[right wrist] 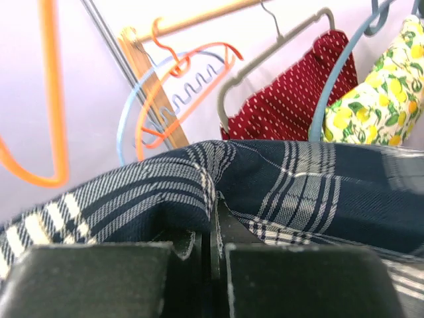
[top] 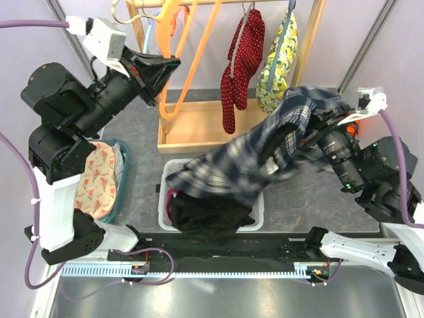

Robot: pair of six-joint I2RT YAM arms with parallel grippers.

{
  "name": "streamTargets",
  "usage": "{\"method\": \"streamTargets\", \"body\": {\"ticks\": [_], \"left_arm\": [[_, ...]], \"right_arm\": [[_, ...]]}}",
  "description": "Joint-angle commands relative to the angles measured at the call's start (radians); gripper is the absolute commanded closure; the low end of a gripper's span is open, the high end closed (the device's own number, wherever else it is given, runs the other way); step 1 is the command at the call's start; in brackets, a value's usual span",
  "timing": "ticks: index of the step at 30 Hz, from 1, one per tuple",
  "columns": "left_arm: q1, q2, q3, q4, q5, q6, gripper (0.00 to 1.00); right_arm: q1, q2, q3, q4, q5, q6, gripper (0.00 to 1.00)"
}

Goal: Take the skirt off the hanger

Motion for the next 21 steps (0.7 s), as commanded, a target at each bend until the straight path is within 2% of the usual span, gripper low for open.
{"method": "streamTargets", "body": {"ticks": [1,9,12,14,17,21], "left_arm": [[0.001,-0.035,0.003,0.099,-0.122,-0.007,0.98],[0.001,-0.101,-0.1,0.085,-0.151,-0.007,0.98],[0.001,-0.116,-0.131,0.085,-0.167,0.026,0.98],[0.001,-0.126,-0.149,0.085,-0.176,0.037,0.98],[0.001,-0.121,-0.16,0.071,-0.191,0.046,0.98],[0.001,-0.113,-0.166,0.041,-0.214,0.049,0.98]], "right_arm": [[0.0,0.06,0.021,-0.009,0.014,-0.02,1.0],[0.0,0.124,0.076,-0.01,-0.067,0.009,1.0],[-0.002,0.127,0.078,0.005,-0.13,0.043,1.0],[0.001,0.135,0.076,0.025,-0.224,0.078,1.0],[0.035,0.169,0.06,0.053,-0.279,0.134,1.0],[0.173,0.27,0.072,0.063,-0.258,0.109,1.0]]}}
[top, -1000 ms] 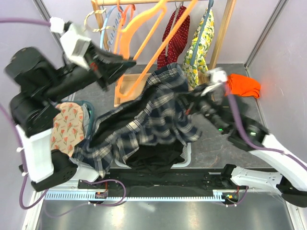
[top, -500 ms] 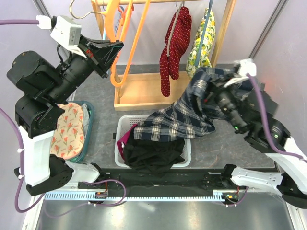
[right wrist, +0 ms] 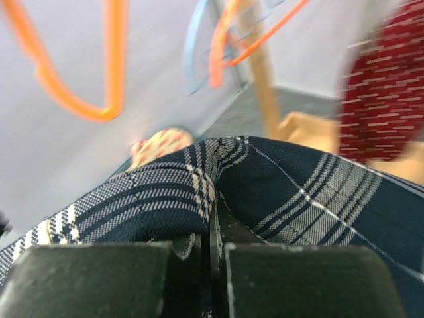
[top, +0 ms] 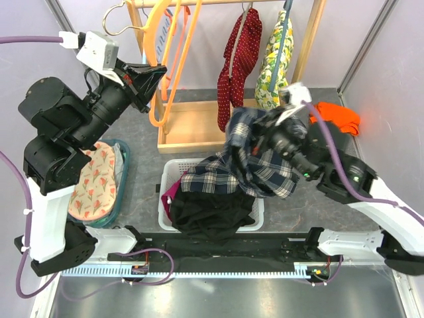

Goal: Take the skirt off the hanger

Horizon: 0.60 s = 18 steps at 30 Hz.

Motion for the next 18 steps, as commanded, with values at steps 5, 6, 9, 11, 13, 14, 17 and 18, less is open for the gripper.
{"method": "streamTargets", "body": {"ticks": [5,6,9,11,13,14,17,18], "left_arm": [[0.001,-0.007,-0.057,-0.002,-0.065,0.039,0.98],[0.001,-0.007,-0.063,-0.003,-0.07,0.039,0.98],[0.001,0.002,-0.06,-0.002,-0.076,0.046,0.98],[0.001,0.004,-0.059,-0.003,-0.082,0.053,0.98],[0.001,0.007,-0.065,-0.003,-0.084,0.055,0.98],[0.001,0.005,-0.068,-0.003,-0.079,0.055,0.98],[0.001,0.007,-0.08,-0.005,-0.074,0.049,0.98],[0.001,0.005,-0.088,-0.003,-0.073,0.049,0.98]], "right_arm": [[0.301,0.277,0.141,0.044,0.046,-0.071,1.0],[0.349,0.304,0.155,0.033,0.074,-0.082,1.0],[0.382,0.373,0.177,0.013,0.097,-0.082,1.0],[0.379,0.364,0.128,0.044,0.12,-0.068,1.0],[0.361,0.349,0.071,0.064,0.138,-0.04,1.0],[0.314,0.33,0.05,0.067,0.129,-0.023,1.0],[0.174,0.275,-0.08,0.116,0.033,0.051,1.0],[0.137,0.263,-0.119,0.134,-0.003,0.072,1.0]]}}
